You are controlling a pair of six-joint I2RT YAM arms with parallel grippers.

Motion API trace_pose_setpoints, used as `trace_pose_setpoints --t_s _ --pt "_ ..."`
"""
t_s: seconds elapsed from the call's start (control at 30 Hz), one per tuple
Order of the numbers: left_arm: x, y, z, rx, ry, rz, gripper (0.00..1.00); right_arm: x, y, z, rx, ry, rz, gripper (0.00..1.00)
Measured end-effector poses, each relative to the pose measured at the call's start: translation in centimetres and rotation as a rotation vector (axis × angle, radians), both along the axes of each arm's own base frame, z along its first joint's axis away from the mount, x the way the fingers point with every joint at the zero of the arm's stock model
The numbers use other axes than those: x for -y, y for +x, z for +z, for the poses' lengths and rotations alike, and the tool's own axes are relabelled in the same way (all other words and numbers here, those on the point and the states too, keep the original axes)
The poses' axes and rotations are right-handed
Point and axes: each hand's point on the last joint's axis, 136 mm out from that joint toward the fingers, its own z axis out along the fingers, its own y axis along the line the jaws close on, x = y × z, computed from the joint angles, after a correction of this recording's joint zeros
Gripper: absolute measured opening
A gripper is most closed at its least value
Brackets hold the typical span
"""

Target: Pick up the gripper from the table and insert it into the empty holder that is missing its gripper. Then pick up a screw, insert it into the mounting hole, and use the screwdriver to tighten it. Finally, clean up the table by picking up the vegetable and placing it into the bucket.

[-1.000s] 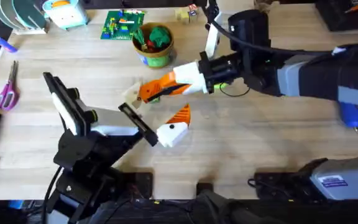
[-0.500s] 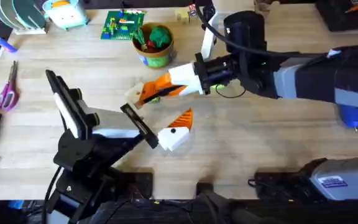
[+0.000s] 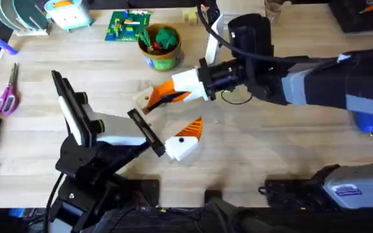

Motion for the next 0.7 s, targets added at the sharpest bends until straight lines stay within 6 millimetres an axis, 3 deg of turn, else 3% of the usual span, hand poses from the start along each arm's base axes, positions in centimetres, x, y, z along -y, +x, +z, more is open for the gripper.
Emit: trace_pose_setpoints --t_s 0.7 --pt "-0.05 0.07 -0.05 -0.009 -0.004 0.005 0.993 -0.35 0.47 -0.28 0.028 -0.016 -0.034 0.007"
